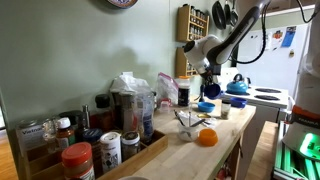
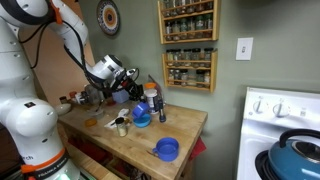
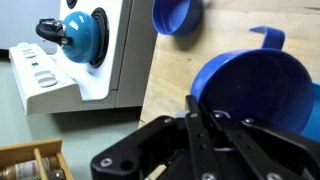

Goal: Pour the contents from the furthest cup into the blue bowl

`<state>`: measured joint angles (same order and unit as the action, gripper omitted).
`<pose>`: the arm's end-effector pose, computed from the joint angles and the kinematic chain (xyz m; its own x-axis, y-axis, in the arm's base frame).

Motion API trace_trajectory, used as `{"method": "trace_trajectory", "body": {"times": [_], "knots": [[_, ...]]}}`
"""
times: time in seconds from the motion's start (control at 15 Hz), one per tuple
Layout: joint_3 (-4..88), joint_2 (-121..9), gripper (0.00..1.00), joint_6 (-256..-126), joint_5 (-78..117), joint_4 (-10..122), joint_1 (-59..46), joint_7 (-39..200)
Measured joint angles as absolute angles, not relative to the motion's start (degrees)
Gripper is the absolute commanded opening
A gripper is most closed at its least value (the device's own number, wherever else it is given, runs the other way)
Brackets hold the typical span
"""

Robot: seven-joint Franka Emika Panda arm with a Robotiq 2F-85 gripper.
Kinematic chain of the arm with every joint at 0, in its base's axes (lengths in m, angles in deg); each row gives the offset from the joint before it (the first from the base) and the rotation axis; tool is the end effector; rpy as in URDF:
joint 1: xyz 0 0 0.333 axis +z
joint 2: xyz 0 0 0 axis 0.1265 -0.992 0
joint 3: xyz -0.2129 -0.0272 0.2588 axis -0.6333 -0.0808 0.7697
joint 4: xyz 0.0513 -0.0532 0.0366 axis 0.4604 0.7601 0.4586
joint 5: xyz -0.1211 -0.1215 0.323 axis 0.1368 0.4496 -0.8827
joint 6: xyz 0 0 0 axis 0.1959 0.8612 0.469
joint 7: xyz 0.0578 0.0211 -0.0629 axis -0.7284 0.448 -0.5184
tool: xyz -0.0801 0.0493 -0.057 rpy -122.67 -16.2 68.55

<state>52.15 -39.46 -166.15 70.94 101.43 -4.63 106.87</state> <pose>0.4351 0.0077 0.3430 0.9755 0.0936 -0.1989 0.2138 -0.6148 0.7592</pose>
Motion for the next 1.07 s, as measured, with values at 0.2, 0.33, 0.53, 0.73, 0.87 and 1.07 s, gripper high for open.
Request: {"method": "trace_trajectory", "body": {"times": [0.2, 0.33, 0.53, 0.73, 0.87, 1.07], "knots": [[52.6, -41.7, 0.01, -163.2, 72.1, 100.1, -3.1, 107.3], [52.7, -43.0, 0.01, -161.6, 72.8, 99.2, -2.2, 107.3], [52.7, -44.8, 0.01, -159.5, 74.1, 98.1, -1.4, 107.3], [52.7, -46.4, 0.01, -157.5, 75.4, 97.0, -0.7, 107.6], [53.1, -47.9, 0.01, -156.1, 75.7, 95.8, 0.2, 108.3], [53.7, -50.4, 0.01, -153.2, 76.2, 93.9, 1.8, 109.4]]}}
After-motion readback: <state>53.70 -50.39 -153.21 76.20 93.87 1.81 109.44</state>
